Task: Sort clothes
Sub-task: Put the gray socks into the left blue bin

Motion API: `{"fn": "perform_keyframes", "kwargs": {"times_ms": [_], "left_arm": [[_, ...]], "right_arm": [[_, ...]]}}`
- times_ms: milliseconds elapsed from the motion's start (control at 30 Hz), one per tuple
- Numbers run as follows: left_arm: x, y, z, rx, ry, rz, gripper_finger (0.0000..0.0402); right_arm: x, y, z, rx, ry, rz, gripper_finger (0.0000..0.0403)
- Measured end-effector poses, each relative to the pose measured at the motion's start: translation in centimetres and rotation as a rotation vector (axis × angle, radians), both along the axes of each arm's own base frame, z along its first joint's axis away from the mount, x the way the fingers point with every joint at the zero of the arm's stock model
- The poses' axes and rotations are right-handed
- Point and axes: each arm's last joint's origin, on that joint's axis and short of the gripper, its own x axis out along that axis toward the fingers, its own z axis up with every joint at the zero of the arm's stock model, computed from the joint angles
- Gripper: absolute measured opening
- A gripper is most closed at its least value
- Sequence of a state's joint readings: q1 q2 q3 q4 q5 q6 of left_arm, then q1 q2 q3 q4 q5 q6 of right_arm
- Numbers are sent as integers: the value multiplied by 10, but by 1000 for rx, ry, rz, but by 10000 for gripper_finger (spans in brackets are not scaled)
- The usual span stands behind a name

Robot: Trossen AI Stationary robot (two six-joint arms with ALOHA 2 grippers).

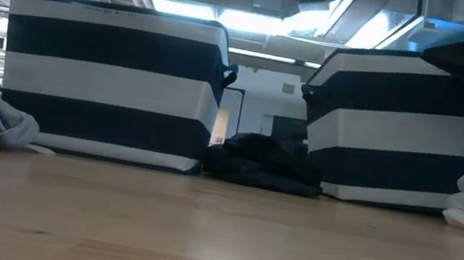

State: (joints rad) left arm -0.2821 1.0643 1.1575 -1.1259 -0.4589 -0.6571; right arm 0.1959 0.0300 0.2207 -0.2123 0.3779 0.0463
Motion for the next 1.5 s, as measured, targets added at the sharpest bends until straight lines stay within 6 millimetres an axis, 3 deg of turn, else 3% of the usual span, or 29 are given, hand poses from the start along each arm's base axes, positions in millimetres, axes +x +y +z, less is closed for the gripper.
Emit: {"fn": "perform_keyframes", "kwargs": {"times_ms": [367, 867, 1500], "left_arm": [[-6, -1, -61, -145, 149, 180, 237], [-28, 4, -124, -209, 314, 432, 237], [-40, 19, -173, -110, 327, 494, 237]], "right_arm": [[0, 0, 0, -1, 3, -8, 8], [0, 0, -1, -2, 12, -8, 8], [0, -1, -2, -3, 17, -23, 8]]}}
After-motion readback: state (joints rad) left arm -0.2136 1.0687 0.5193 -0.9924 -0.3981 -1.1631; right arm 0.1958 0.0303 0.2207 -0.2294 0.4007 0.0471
